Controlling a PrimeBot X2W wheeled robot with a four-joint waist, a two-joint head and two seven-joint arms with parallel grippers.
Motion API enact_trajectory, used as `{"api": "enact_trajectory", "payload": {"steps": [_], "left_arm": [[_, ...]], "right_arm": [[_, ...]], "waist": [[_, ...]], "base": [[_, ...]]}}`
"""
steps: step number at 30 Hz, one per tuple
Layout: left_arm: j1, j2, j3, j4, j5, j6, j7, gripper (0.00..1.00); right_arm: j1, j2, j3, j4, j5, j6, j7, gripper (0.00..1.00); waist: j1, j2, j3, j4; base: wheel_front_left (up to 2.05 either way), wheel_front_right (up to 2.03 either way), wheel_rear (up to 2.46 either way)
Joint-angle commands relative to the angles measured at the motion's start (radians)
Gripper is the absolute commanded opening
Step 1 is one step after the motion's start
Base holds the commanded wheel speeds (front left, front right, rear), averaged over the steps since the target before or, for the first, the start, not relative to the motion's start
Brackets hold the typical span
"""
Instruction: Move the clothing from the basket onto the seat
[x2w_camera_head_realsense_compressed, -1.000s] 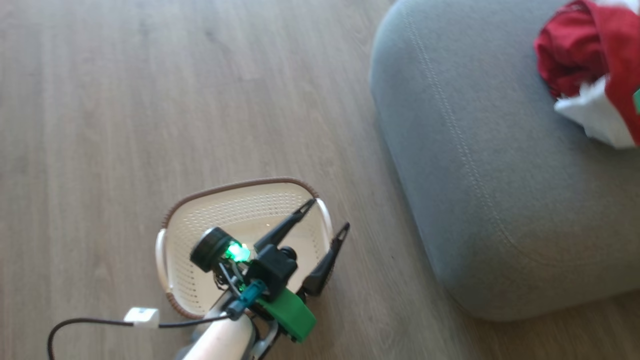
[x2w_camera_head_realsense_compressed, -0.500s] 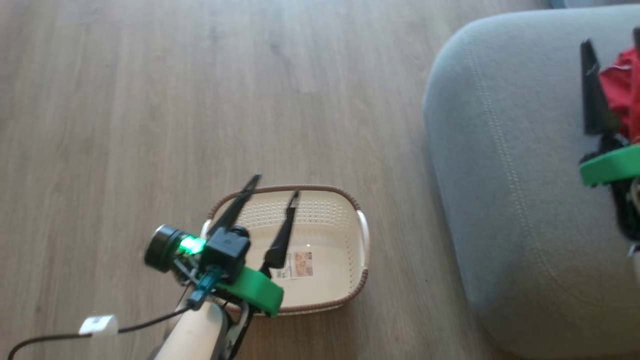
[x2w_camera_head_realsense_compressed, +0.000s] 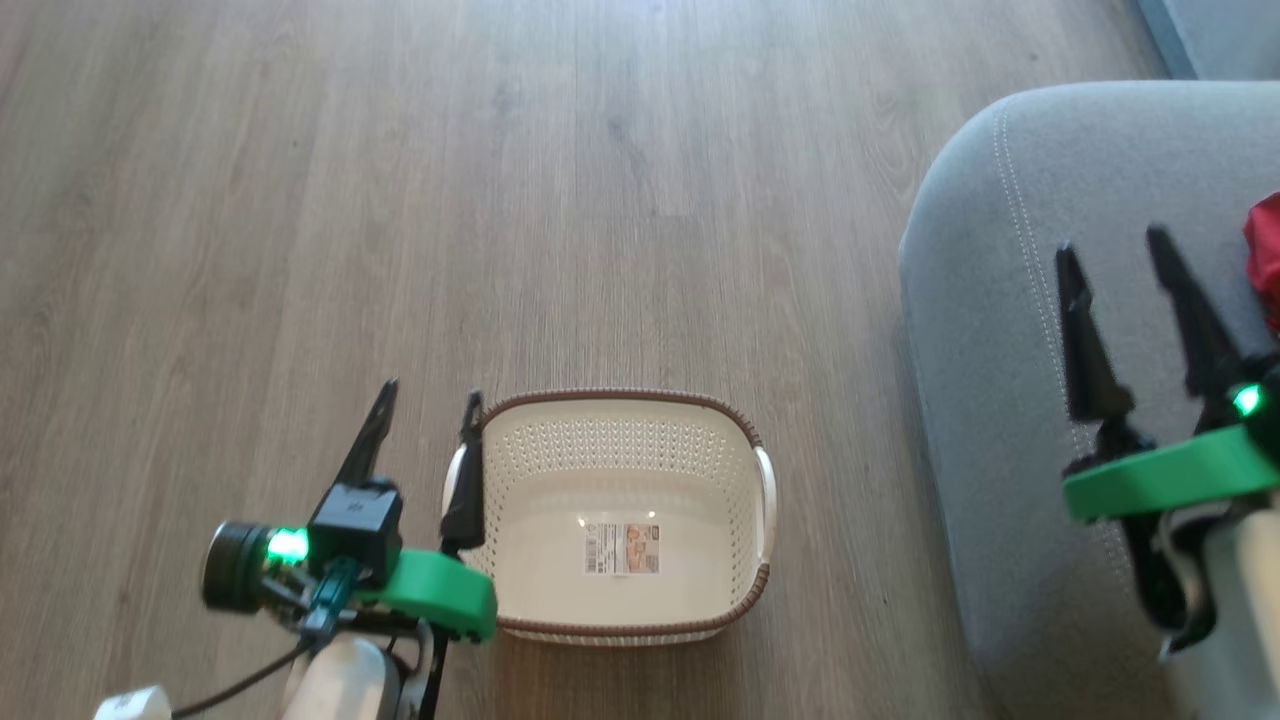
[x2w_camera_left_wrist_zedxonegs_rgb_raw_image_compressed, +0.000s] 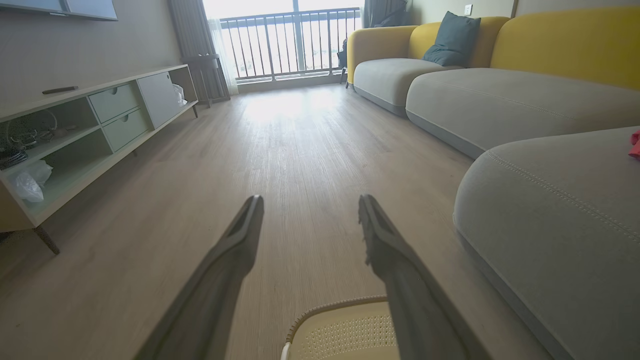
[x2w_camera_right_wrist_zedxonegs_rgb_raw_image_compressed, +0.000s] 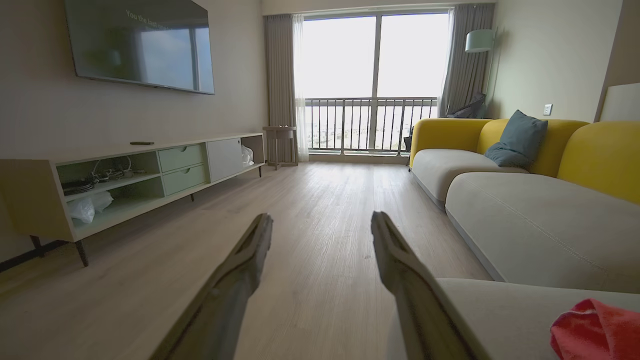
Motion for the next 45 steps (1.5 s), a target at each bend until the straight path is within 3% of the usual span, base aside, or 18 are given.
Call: {"api": "enact_trajectory", "payload": {"steps": [1, 7, 13, 18, 45], "left_arm": [[-0.01, -0.004, 0.048, -0.035, -0.007, 0.007, -0.005, 1.0], [0.028, -0.006, 0.103, -0.078, -0.043, 0.033, -0.005, 1.0], [0.045, -0.006, 0.117, -0.083, -0.038, 0.039, -0.005, 1.0], [0.052, -0.006, 0.128, -0.083, -0.081, 0.002, -0.005, 1.0], [0.064, -0.006, 0.14, -0.032, -0.166, -0.078, -0.005, 1.0]], "right_arm": [[0.02, 0.015, 0.008, -0.037, -0.007, 0.0, -0.006, 1.0], [0.1, 0.092, 0.012, -0.027, 0.002, 0.0, -0.006, 1.0], [0.13, 0.124, 0.029, -0.014, -0.025, 0.0, -0.006, 1.0], [0.141, 0.134, 0.04, -0.004, -0.058, 0.0, -0.006, 1.0], [0.137, 0.137, 0.026, 0.006, -0.047, 0.0, -0.006, 1.0]], "waist": [[0.0001, -0.0001, -0.009, 0.006], [0.0001, -0.0001, -0.01, 0.002], [0.0001, -0.0001, 0.003, -0.008], [0.0001, -0.0001, 0.009, -0.01], [0.0001, -0.0001, -0.012, -0.016]], "base": [[0.0, 0.0, 0.0], [0.0, 0.0, 0.0], [0.0, 0.0, 0.0], [0.0, 0.0, 0.0], [0.0, 0.0, 0.0]]}}
